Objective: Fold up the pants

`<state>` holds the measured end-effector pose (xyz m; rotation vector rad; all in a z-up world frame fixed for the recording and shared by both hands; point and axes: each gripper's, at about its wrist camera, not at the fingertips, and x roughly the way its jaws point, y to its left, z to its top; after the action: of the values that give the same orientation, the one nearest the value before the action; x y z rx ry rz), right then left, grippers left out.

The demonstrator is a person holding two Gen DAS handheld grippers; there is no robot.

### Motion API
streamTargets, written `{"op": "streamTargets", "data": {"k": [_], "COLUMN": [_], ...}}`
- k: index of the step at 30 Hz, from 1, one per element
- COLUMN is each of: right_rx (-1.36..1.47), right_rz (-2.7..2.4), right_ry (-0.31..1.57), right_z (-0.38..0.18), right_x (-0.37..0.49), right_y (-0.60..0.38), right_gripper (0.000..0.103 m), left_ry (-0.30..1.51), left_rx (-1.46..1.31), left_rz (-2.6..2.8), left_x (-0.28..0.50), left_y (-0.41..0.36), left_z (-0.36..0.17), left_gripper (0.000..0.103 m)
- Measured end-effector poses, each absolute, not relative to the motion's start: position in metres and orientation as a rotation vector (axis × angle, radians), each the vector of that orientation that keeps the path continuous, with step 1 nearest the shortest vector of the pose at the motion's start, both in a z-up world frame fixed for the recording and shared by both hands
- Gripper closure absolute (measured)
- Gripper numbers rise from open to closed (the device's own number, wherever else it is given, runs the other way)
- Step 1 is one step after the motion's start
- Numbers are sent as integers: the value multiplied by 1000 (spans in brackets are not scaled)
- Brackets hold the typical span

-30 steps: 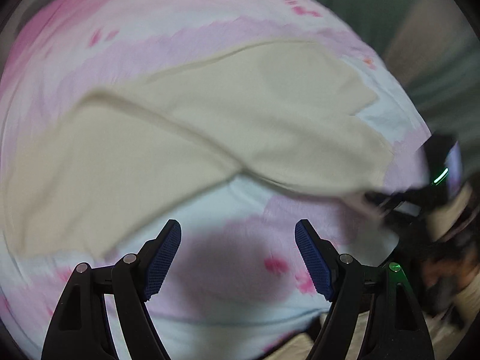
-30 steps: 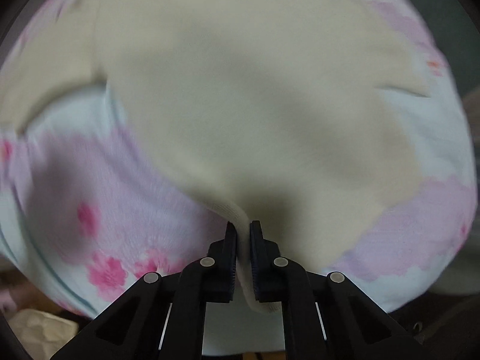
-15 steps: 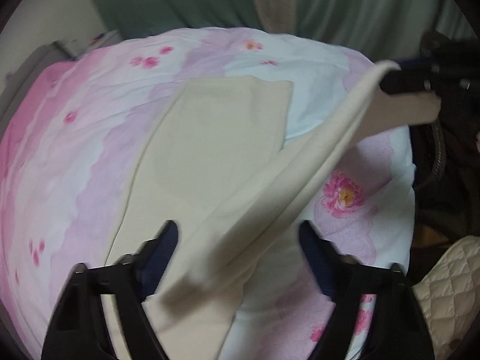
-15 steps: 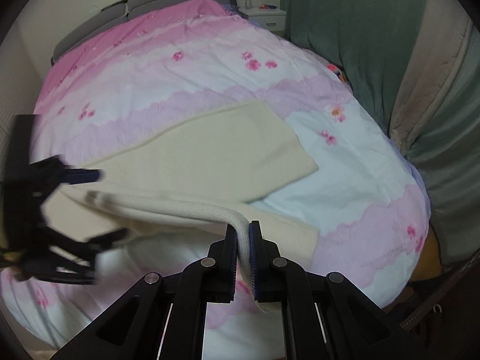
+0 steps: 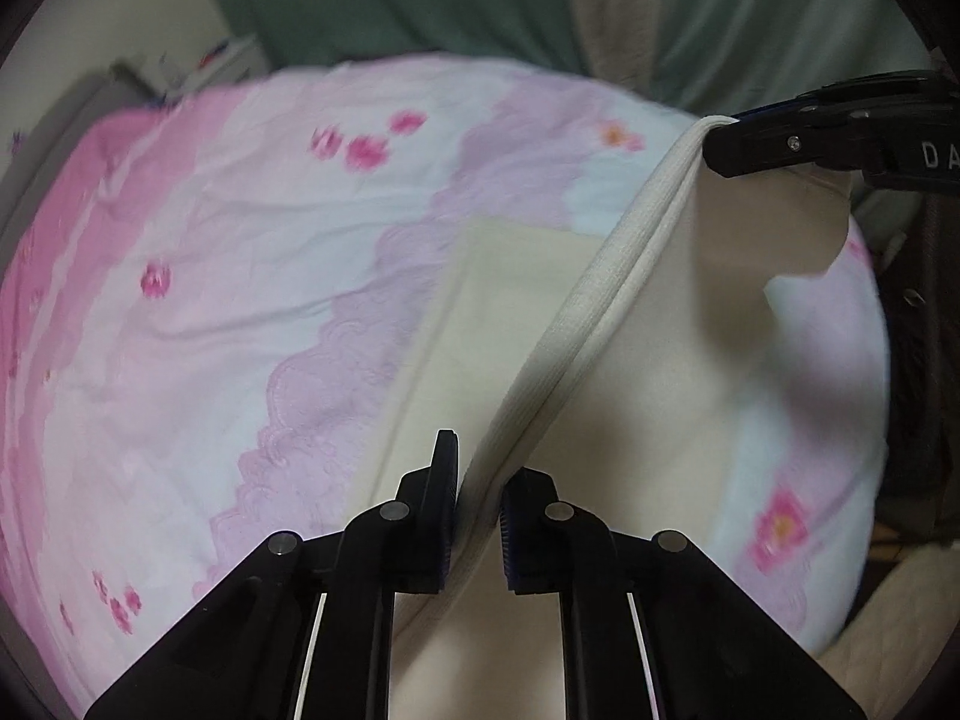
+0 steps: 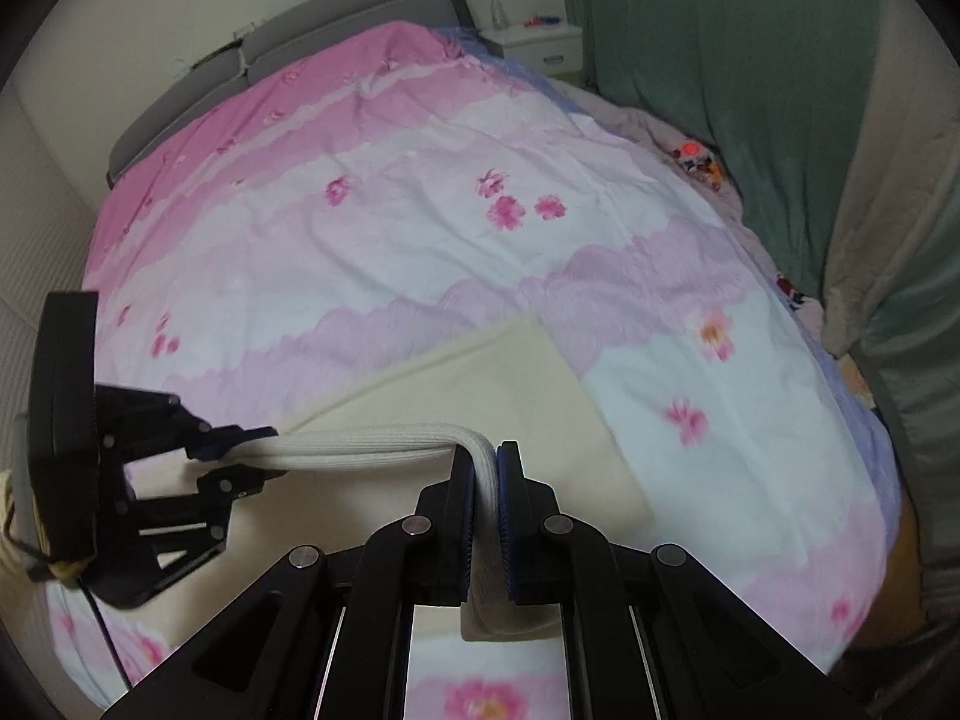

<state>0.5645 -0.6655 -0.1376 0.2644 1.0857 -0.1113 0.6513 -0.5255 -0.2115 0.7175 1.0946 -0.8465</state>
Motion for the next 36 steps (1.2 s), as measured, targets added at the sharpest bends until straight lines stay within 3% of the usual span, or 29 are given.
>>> {"op": "streamTargets", "data": {"k": [8,16,18,19,21,22,27,29,31,34,36], "right_rx": [332,308,291,288,228,202,132,110,86,58,61], "right_rz": [-41,-2,-1,-12,-91,-125,-141,-120,-99,-73,-48], "right_ry": [1258,1308,1327,1329,1311,1291,1193,1159,1113,1078,1051], "right_z": [-221,-270,-280,-281,-275,-268,-216,-196,-173,-149,-134], "right_x": [679,734,744,745,747,746,718,701,677,648,622], "right_y": [-703,-705,-704,-705,-712,-716,-735,-734,-728,-719,-711], "right_gripper": [96,96,95,90,69,60,59,46,40,38,36], "left_ry": [1267,1374,1382,1370,1323,1283,1210,1179,1147,1121,1084], "left_rx": [682,635,611,584,536,509,357,308,267,229,206], "left_rz": [-701,-573,-538,-523,-512,-506,-517,-515,-502,-470,-445], "left_x": [712,737,738,739,738,735,711,695,677,652,631], "left_y": [-545,-551,-553,-554,-555,-556,-549,-544,-540,-532,-523], "left_z": [-284,-316,-315,-309,-293,-280,-225,-203,-179,-151,-134], "left_gripper": [89,87,77,73,49,45,44,39,36,34,27]}}
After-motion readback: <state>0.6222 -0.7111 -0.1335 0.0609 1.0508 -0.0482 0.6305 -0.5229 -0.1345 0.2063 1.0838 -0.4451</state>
